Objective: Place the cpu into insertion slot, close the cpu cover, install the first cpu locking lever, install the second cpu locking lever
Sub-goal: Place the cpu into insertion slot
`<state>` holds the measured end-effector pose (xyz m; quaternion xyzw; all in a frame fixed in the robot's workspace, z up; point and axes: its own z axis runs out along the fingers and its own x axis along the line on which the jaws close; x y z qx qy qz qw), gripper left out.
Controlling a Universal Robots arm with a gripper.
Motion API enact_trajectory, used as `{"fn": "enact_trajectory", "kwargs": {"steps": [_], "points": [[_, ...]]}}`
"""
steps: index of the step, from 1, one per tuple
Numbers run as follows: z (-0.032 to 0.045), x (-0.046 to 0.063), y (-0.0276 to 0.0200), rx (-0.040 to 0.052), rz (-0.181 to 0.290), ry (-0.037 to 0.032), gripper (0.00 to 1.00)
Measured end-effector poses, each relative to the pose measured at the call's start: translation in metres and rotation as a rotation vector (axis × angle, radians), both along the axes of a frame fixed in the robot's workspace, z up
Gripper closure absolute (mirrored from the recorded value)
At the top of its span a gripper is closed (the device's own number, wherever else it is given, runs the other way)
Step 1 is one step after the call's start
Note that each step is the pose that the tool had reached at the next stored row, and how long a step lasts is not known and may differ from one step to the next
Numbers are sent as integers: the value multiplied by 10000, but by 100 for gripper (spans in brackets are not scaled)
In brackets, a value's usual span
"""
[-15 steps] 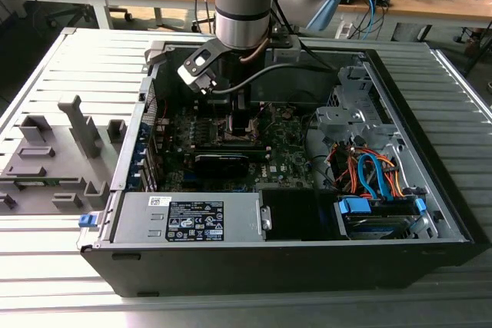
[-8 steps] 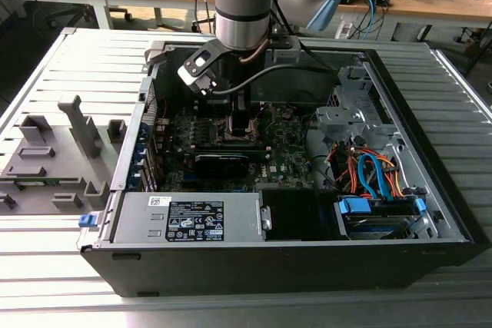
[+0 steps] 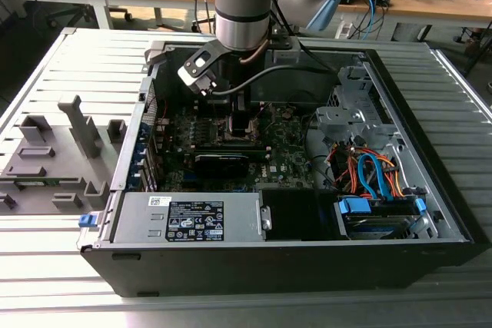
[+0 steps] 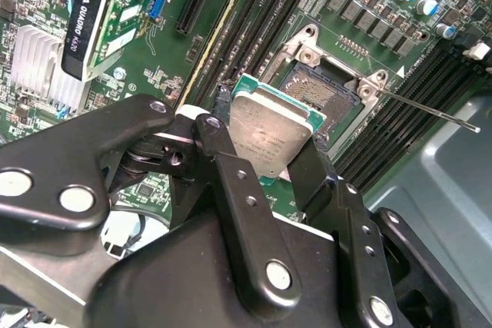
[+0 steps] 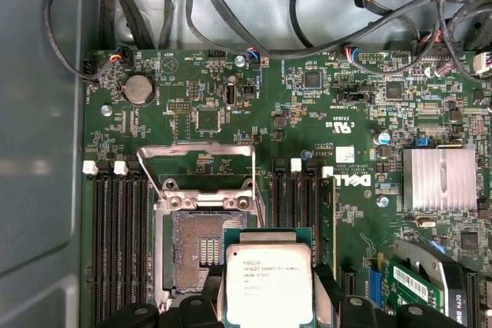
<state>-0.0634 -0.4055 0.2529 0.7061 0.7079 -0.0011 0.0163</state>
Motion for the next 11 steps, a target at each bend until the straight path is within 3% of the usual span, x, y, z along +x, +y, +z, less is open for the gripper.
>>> {"fn": "enact_trajectory", "kwargs": {"steps": [11], "points": [[-32,0,0,0,0,0,46]]}}
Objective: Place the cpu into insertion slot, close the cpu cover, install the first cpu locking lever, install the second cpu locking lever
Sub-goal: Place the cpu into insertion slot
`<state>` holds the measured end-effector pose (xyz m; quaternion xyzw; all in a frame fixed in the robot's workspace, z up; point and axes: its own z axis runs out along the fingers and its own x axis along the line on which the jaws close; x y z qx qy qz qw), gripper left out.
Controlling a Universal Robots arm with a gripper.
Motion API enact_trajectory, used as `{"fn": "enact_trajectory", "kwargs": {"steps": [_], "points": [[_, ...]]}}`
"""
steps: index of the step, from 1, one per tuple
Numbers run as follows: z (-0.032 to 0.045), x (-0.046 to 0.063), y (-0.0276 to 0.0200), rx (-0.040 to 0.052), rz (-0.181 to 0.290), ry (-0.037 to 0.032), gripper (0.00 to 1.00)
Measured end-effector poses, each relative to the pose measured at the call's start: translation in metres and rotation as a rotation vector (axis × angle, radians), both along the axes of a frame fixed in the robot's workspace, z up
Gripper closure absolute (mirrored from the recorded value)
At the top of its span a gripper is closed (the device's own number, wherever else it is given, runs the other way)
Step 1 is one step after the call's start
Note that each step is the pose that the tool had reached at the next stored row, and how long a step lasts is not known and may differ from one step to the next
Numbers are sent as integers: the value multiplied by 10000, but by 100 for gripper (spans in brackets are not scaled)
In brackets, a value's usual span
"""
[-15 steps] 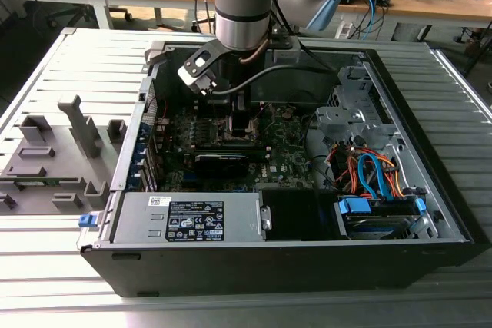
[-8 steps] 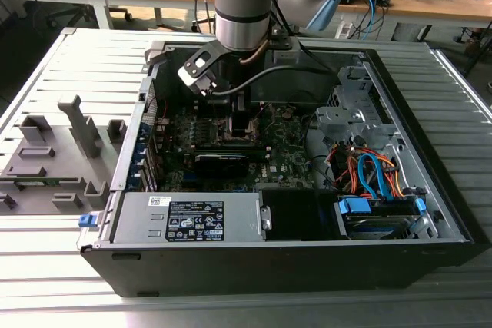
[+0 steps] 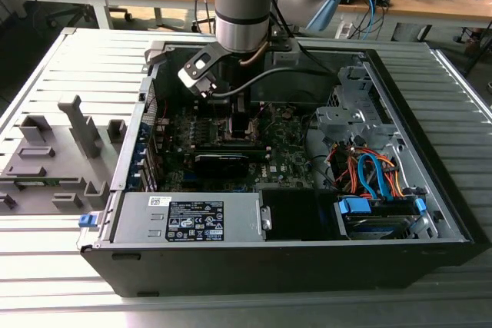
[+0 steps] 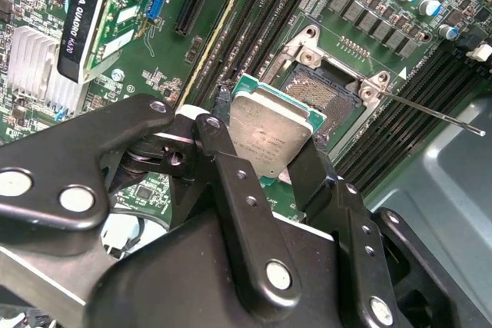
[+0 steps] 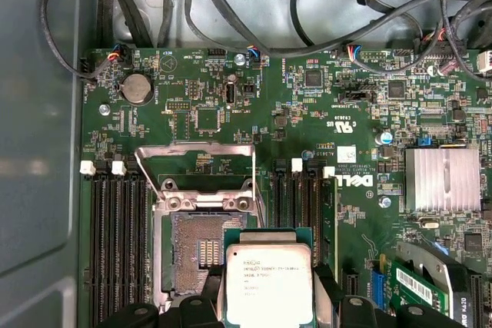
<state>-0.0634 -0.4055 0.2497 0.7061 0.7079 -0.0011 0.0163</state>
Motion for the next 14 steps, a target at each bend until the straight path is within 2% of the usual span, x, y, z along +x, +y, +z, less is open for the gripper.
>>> {"fn": "enact_trajectory", "kwargs": {"steps": [14], "points": [[-33,0,2,0,0,0,46]]}}
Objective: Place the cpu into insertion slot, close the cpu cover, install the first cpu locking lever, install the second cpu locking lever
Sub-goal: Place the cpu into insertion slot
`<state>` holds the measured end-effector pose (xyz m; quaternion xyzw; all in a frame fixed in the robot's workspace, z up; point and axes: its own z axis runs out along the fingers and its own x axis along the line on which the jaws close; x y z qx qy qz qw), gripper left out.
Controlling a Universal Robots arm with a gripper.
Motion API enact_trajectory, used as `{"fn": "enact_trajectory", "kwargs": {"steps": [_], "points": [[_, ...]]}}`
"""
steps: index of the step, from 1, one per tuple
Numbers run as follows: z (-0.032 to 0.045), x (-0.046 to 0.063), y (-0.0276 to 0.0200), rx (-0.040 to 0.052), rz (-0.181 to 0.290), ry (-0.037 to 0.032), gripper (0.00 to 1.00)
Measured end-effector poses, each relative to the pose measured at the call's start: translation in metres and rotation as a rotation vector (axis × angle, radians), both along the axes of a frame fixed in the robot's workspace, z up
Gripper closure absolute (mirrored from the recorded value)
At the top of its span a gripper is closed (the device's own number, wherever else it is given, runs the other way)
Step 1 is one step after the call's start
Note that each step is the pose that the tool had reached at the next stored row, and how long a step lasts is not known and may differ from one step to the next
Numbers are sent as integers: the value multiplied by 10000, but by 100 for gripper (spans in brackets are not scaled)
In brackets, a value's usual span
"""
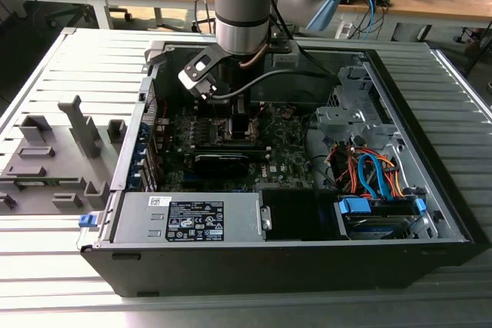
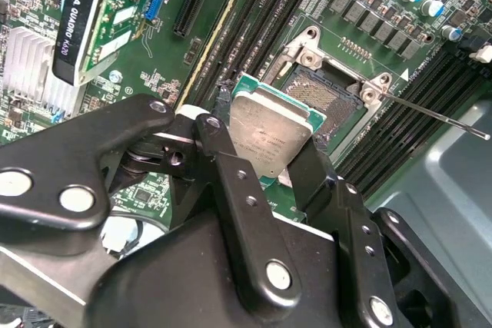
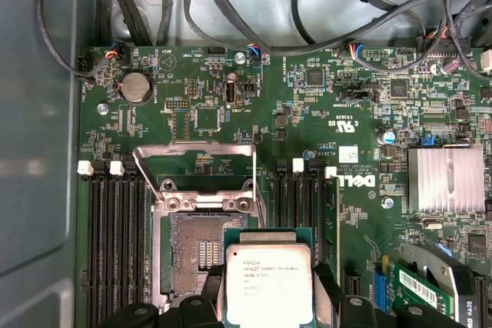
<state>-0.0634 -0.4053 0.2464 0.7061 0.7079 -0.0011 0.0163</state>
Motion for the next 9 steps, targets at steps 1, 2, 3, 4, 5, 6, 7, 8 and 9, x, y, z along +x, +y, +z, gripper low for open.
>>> {"fn": "enact_trajectory", "kwargs": {"steps": [1,2,3,4,5,6,7,8,9], "points": [[-2,0,0,0,0,0,46],[-4,0,0,0,0,0,46],[-5,0,0,0,0,0,46],[-6,0,0,-1,0,0,46],[-8,0,0,0,0,0,46],[-10,0,0,0,0,0,46],[-11,0,0,0,0,0,46],[-13,0,0,0,0,-1,46],[-15,0,1,0,0,0,46]]}}
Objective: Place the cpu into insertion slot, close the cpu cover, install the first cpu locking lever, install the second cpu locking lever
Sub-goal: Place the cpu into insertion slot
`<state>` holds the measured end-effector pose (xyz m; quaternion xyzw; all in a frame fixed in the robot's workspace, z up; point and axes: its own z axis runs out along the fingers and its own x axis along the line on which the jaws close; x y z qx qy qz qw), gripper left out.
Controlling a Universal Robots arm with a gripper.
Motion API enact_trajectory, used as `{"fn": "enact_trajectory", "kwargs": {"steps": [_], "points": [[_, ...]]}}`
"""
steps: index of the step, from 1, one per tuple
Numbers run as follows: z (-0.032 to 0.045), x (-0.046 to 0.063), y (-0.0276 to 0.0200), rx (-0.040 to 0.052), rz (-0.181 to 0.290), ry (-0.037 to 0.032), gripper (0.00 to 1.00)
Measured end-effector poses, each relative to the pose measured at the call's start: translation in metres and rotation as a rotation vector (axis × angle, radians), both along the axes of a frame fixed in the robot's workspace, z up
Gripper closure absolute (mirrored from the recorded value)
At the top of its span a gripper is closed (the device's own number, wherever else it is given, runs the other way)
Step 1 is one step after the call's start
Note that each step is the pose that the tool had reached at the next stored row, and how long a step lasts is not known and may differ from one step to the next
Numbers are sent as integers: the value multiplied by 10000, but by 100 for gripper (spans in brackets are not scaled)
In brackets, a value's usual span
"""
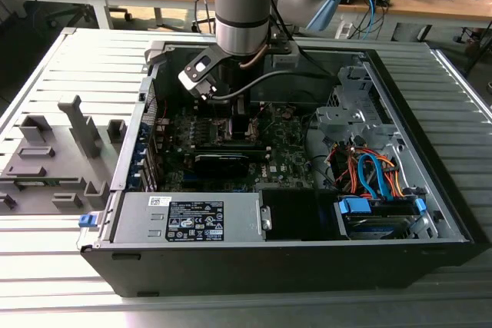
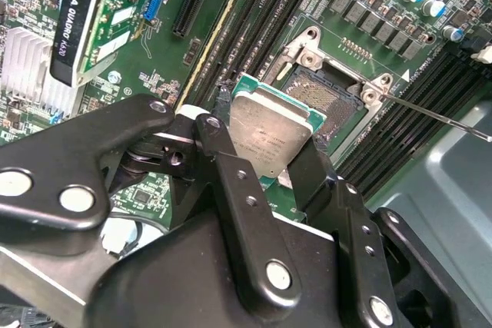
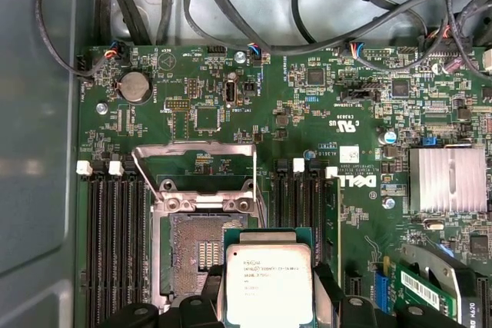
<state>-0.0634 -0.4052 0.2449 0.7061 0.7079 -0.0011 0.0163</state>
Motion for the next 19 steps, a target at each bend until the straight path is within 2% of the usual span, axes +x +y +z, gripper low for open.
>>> {"fn": "enact_trajectory", "kwargs": {"steps": [11,19], "points": [[-36,0,5,0,0,0,46],[-42,0,72,0,0,0,46]]}}
